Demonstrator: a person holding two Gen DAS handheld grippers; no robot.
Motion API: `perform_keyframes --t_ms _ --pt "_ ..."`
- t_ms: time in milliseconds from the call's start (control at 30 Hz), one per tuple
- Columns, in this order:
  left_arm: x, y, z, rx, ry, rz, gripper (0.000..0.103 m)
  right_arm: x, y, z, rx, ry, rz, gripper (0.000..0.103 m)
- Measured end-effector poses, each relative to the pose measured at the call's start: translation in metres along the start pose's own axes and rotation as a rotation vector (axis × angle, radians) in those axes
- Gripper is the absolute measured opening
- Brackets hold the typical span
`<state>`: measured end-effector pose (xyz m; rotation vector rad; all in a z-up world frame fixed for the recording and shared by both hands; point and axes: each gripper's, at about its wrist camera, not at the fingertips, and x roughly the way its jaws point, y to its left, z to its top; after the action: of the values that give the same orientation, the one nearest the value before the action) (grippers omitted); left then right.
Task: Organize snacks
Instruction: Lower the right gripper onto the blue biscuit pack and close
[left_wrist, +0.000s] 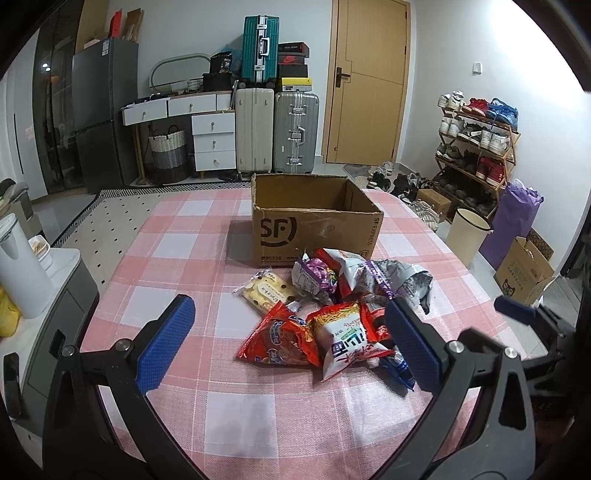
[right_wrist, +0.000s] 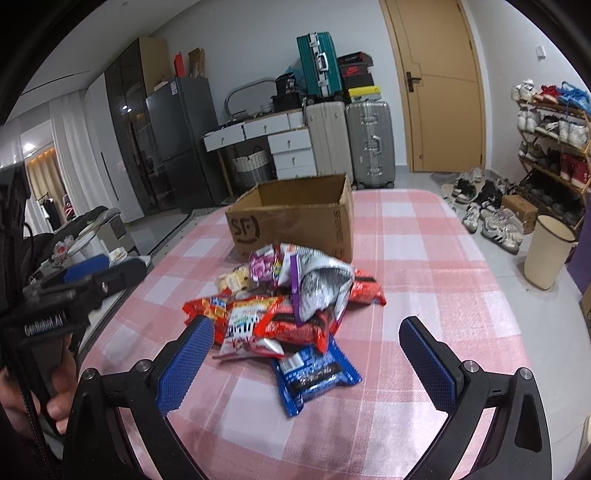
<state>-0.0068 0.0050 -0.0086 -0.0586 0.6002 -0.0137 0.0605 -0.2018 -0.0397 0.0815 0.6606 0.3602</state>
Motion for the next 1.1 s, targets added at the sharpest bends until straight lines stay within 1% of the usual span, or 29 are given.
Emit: perform_keyframes --t_ms 167,233,267,300,367,700,900,967,1100 --pt "0.008 0.009 0.000 -0.012 -0.001 -0.001 0.102 0.017 -0.005 -0.014 -0.009 0.049 0.017 0.102" --pt "0.010 0.012 0.000 -0.012 -0.003 0.003 0.102 0.026 -0.008 -0.019 -0.006 0.074 0.026 0.096" --pt "0.011 0.013 0.000 -0.014 -0.003 0.001 0.102 0.031 -0.010 -0.022 -0.004 0.089 0.033 0.089" --pt "0.011 0.013 0.000 -0.014 0.000 0.001 0.102 0.034 -0.011 -0.024 -0.001 0.101 0.038 0.085" --pt "0.012 0.016 0.001 -0.019 0.002 0.003 0.102 0.045 -0.014 -0.029 0.004 0.130 0.043 0.084" --pt "0.012 0.028 0.003 -0.029 -0.005 0.013 0.102 0.081 -0.016 -0.040 -0.015 0.206 0.052 0.083" --pt "0.015 0.034 0.000 -0.039 0.003 0.025 0.102 0.098 -0.018 -0.041 -0.022 0.245 0.047 0.080" --pt "0.015 0.036 -0.001 -0.040 0.005 0.029 0.102 0.103 -0.019 -0.042 -0.016 0.260 0.047 0.076" --pt "0.016 0.039 -0.001 -0.045 0.009 0.036 0.102 0.111 -0.023 -0.042 -0.005 0.271 0.062 0.076"
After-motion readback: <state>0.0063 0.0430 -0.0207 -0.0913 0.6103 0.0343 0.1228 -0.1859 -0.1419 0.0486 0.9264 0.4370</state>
